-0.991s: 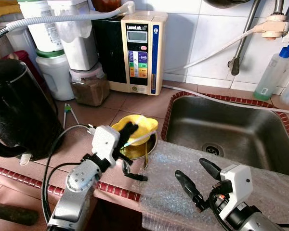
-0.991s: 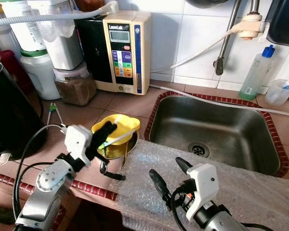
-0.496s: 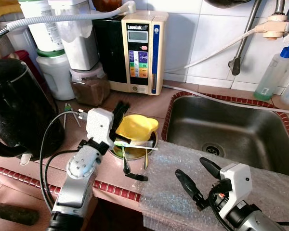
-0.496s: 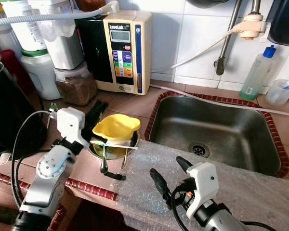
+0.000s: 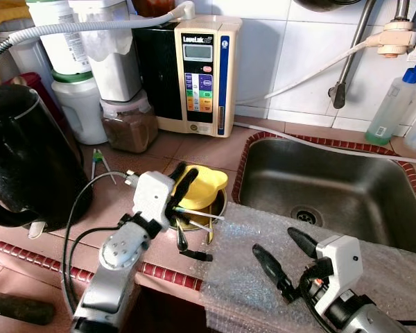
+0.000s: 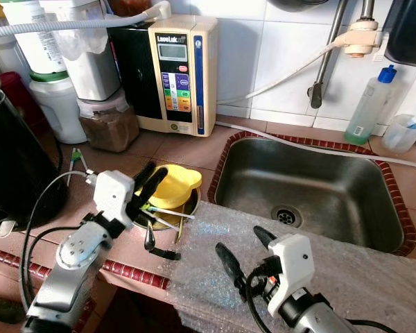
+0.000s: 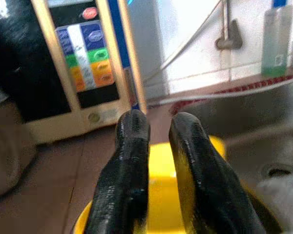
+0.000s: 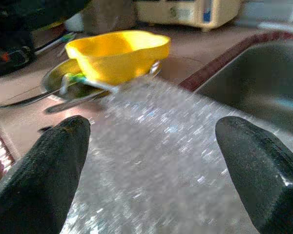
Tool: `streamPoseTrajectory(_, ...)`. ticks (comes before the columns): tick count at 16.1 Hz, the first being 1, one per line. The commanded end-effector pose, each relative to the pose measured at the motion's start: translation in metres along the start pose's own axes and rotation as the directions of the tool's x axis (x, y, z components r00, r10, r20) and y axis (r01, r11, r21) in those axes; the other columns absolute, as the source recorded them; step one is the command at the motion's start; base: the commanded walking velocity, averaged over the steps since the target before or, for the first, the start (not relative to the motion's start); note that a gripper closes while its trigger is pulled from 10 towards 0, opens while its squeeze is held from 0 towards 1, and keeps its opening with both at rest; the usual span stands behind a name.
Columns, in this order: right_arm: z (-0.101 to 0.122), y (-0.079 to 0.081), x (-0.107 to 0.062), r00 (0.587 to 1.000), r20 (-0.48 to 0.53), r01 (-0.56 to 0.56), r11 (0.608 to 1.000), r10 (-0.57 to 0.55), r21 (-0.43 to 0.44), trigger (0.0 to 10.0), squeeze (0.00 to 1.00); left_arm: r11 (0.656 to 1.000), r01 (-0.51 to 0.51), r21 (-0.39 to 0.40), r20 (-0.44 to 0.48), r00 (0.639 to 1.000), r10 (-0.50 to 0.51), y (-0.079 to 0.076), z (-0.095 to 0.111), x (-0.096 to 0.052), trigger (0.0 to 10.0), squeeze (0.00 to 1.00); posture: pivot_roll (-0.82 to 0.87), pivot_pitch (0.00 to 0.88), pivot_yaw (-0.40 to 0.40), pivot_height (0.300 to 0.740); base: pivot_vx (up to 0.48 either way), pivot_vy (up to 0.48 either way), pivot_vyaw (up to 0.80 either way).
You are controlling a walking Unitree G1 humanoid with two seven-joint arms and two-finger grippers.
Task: Kitchen organization
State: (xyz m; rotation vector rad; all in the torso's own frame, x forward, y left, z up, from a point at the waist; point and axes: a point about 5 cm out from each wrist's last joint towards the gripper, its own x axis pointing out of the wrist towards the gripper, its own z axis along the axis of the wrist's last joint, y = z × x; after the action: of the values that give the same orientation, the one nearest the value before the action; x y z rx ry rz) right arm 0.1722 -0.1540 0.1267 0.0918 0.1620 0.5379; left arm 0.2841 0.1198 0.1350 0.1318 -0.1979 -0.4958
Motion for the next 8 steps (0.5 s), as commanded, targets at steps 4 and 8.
streamPoseTrajectory(4,-0.004,0.006,-0.012,0.994,-0.045,-0.096,0.993,0.099,0.063,10.0,0.00,0.999,-0.022,0.043,0.058,0.998,0.020,0.016,0.021,-0.014,10.0,1.00,0.01,0.000,0.035,0.740,0.000,0.000,0.00)
streamPoseTrajectory(8,-0.006,0.006,-0.012,0.991,-0.057,-0.113,0.989,0.119,0.099,10.0,0.00,0.996,0.051,0.067,0.026,0.998,-0.053,0.016,0.019,-0.032,10.0,1.00,0.03,0.000,0.028,0.740,0.000,0.000,0.00)
